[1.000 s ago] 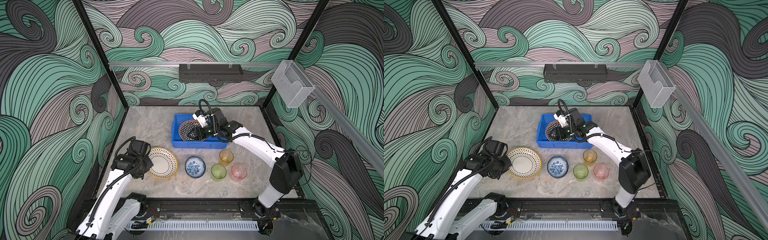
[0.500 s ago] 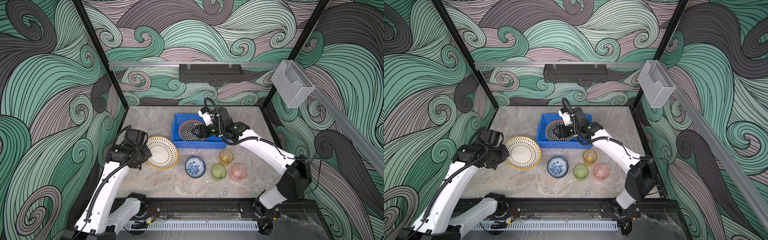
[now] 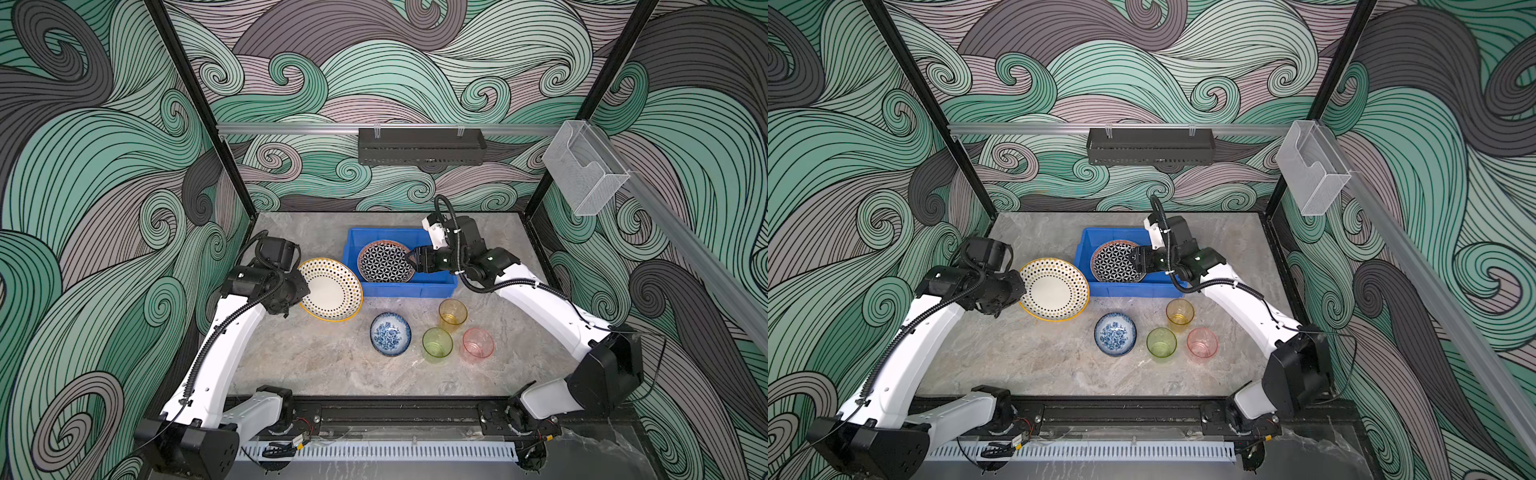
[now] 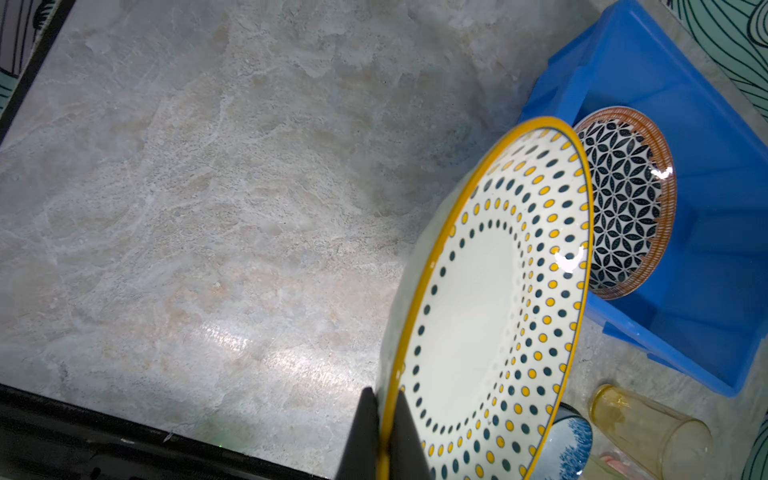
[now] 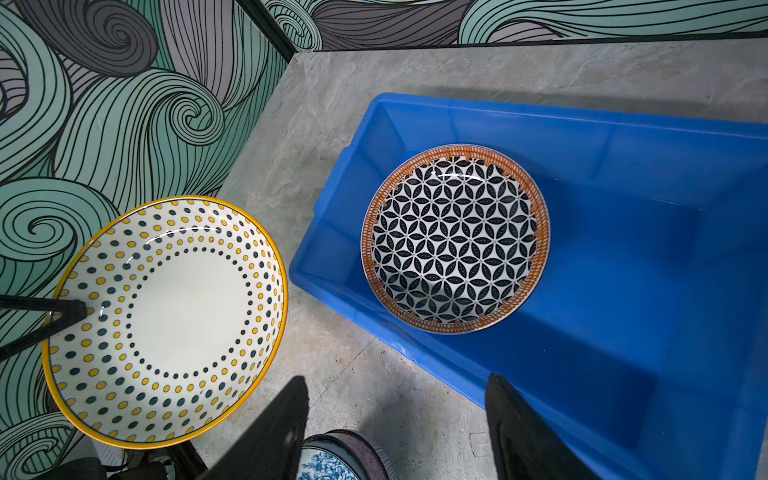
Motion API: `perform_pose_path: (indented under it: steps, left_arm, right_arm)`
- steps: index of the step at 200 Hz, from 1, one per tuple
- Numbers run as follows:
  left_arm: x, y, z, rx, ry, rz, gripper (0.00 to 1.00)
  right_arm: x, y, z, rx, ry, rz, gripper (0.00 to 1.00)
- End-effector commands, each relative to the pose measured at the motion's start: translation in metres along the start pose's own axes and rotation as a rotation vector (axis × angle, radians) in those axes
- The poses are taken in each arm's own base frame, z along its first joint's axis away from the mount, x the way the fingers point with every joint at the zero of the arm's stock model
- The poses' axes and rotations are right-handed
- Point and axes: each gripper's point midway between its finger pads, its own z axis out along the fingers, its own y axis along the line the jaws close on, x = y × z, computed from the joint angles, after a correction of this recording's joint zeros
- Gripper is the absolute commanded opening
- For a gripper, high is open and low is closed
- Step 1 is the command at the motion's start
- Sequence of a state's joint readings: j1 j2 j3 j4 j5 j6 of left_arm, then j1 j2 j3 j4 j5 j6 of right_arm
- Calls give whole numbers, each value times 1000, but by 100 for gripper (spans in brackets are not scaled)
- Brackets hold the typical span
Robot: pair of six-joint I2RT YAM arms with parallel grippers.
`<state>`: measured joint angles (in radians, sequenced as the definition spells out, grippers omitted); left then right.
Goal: Place the mixed dishes into the plastic bin
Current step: 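Carry the dotted plate with the left gripper over the blue bin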
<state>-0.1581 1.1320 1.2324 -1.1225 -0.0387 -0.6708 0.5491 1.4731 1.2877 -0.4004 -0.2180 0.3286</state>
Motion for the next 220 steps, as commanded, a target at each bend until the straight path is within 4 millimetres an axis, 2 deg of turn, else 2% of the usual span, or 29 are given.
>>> perform_pose_path:
  steps: [1,62,129,134,144,220]
  left_arm:
    - [-39,-42,-23,176,-127,19,0]
    - [-68,-80,-16,262,-135,47,0]
    - [-94,-124,5,385,-120,43,0]
    - [-94,-127,15,382,-100,41,0]
    - [-96,-133,21,391,-87,40,0]
    - [-101,-172,50,443,-39,85,0]
  right_arm:
    - [-6,-9,-9,35,-40,26,69]
    - [-4,-28,-15,78,-52,60,69]
    - [-4,-40,-20,115,-59,75,69]
    - [-3,-41,-20,119,-55,77,69]
    - [-4,-43,-21,123,-56,79,69]
    - [-3,-51,-21,147,-48,86,69]
